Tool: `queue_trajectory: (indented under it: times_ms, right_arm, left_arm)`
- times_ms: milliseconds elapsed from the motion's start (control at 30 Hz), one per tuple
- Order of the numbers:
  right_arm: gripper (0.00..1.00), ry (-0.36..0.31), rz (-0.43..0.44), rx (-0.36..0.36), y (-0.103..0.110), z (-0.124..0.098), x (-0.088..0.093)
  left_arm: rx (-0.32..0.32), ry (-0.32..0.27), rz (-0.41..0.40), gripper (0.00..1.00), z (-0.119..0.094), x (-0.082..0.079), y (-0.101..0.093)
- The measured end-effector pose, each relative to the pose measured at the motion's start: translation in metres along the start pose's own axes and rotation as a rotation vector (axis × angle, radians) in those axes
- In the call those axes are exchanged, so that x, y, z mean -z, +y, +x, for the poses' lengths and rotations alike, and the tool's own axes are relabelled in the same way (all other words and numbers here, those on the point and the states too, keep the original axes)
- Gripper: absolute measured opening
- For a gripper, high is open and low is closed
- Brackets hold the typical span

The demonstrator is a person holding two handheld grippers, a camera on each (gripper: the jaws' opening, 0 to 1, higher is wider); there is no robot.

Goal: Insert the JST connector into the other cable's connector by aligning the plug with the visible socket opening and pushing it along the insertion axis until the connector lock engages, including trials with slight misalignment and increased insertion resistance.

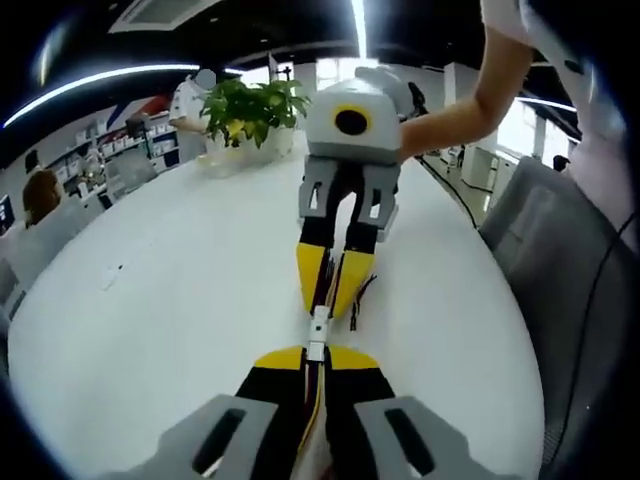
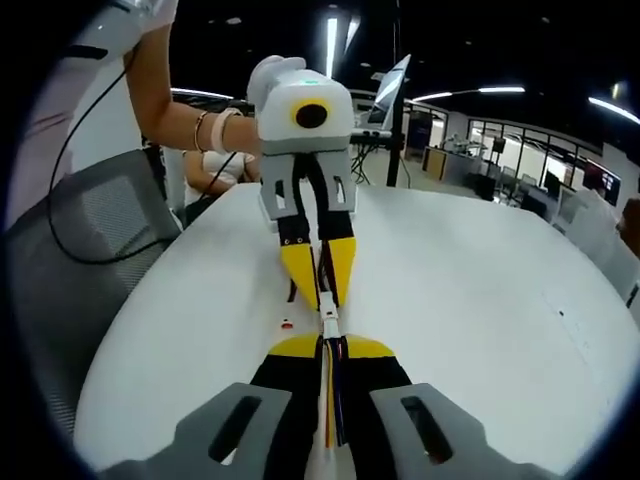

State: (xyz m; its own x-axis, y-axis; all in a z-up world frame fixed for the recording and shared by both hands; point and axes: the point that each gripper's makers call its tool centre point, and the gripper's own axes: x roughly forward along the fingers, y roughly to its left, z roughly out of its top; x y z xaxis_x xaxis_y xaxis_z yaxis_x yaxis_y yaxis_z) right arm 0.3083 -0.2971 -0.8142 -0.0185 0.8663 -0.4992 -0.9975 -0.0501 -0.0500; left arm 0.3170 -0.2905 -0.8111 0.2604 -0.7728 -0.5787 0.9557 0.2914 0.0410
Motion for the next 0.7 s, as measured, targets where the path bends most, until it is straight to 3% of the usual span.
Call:
queue_trajectory:
  times_ms: [300, 633, 700]
  right_arm:
    - [0.03, -0.011, -0.012, -0.007, -0.001, 0.000, -0.003]
    - [0.02, -0.065, 0.021, -0.020, -0.003, -0.008, -0.011]
    - [0.02, -0.062, 0.013, -0.027, -0.001, -0.008, -0.011]
  left_arm:
    - [0.005, -0.005, 0.054, 0.00, -0.001, -0.003, 0.000]
    - [0.025, -0.070, 0.040, 0.00, -0.005, -0.015, -0.003]
    - [0.028, -0.061, 0.053, 0.00, -0.004, -0.015, -0.005]
